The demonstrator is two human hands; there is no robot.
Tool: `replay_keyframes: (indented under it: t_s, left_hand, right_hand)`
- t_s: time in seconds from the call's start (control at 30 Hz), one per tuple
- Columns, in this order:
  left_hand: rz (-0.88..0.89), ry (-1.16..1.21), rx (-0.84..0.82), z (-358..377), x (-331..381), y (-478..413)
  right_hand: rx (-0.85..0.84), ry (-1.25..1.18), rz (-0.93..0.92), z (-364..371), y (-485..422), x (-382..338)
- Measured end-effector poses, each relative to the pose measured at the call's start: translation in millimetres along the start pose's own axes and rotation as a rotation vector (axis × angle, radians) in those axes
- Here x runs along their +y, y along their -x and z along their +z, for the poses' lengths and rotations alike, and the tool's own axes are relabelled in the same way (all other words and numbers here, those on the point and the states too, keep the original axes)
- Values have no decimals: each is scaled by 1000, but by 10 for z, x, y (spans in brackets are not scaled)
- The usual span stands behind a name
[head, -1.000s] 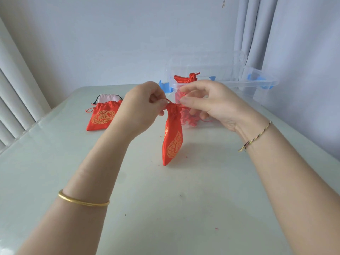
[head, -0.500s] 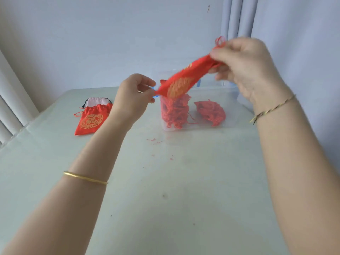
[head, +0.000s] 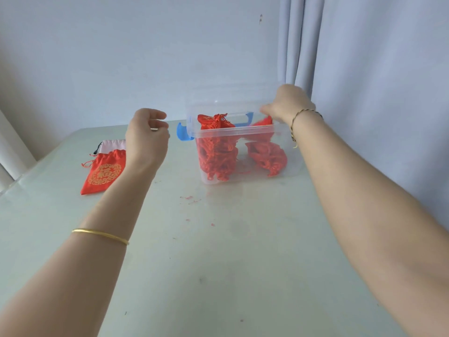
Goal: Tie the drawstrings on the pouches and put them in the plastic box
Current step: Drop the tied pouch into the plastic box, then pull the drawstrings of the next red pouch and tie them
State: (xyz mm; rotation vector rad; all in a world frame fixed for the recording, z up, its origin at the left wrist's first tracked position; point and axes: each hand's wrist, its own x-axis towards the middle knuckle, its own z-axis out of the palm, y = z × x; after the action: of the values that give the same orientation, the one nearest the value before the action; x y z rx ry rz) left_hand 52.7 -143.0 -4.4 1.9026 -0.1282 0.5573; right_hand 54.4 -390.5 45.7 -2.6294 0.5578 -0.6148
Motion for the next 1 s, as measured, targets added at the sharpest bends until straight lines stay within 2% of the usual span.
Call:
replay_keyframes:
  t_s: [0.1,0.17,0.23,0.37,0.5,0.67,0.77,0.87,0.97,1.0]
  left_hand:
    - [-22,-82,48,-77,-205,-32]
    - [-54,-147,68,-114,-394,-49]
    - [-84,-228,84,-191,-636,-64]
    - [-165,-544,44,-426,-1072,2]
    - [-235,-850,-167,-648,-1307,66]
    - [-173,-1034,-281,-767,-1347,79]
    - [-42,-943,-407,-782,-1214,158]
    - [65,-769,-714,-749,-881,318]
    - [-31,-549,-1069,-713,-541,477]
    - [-60,-436,-1117,-699,-500,502]
  right_hand:
    - [72,75,-29,-33,67,-6]
    - [153,30,-98,-74,178,-112]
    - [158,-92,-201,-55,377,-310]
    - [-55,-431,-377,249,893,-669]
    - [-309,-393,-420,657,1240,-825]
    - [-406,-401,-368,951,1369,-843]
    - [-462,-415,-317,1026,1385,-792]
    - [-488,-401,-284,1076,1373,-739]
    - [-557,-389,-269,1111,1385,-682]
    - [-577,-379,-264,1116,1387,-649]
